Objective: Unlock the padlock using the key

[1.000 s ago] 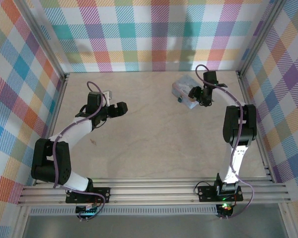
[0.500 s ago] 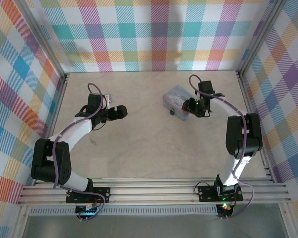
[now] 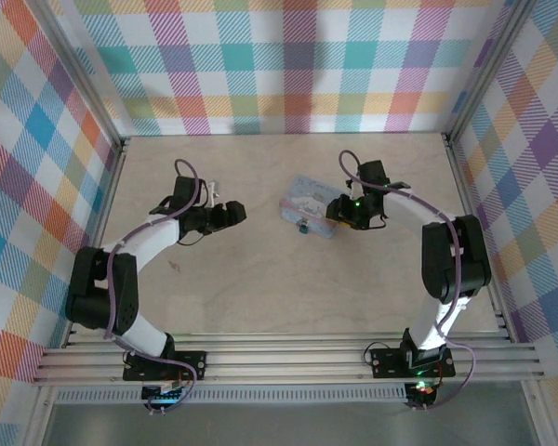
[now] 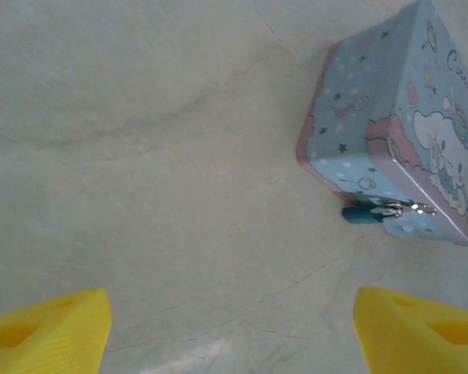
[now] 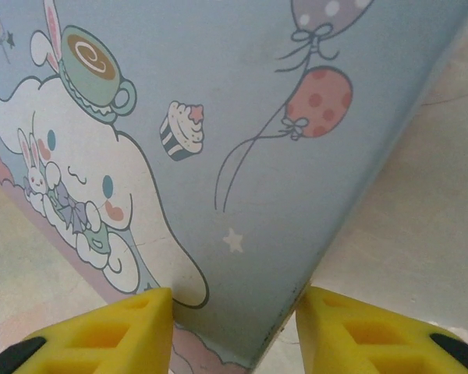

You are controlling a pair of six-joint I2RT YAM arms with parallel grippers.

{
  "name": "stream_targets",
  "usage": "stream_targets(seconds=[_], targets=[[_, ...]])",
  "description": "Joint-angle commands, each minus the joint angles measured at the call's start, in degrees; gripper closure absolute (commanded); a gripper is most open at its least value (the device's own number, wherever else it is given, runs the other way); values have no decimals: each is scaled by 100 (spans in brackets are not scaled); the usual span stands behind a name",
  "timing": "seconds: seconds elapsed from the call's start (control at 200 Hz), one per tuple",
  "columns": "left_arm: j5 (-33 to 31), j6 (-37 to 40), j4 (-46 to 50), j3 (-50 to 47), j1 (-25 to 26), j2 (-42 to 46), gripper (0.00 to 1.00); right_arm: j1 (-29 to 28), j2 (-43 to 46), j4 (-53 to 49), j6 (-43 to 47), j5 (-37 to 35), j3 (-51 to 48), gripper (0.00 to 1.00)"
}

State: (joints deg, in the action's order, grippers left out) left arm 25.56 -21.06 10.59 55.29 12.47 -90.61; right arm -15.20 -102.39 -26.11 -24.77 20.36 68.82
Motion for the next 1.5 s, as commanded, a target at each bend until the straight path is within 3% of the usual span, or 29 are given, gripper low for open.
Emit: stream_targets(seconds=[0.0, 0.37, 0.97, 1.05, 1.215, 1.495], targets=[[374, -223, -65, 350, 180, -299, 20, -103, -371, -401, 266, 256, 297, 52], [617, -900, -903, 973, 274, -1426, 27, -230, -1520, -780, 540, 552, 1881, 54], [137, -918, -772, 1840, 292, -2047, 33, -251, -2470, -1415, 1519, 445, 3480, 55], [-83, -907, -678, 1776, 293, -1940, 33, -254, -2419, -1402, 1443, 426, 3473, 49], [-707, -818, -321, 1627, 292, -1484, 32, -245, -2179, -1371, 1145, 354, 3427, 29], [-2424, -696, 1401, 898, 158, 70, 28, -108, -1343, -1330, 859, 351, 3259, 25]])
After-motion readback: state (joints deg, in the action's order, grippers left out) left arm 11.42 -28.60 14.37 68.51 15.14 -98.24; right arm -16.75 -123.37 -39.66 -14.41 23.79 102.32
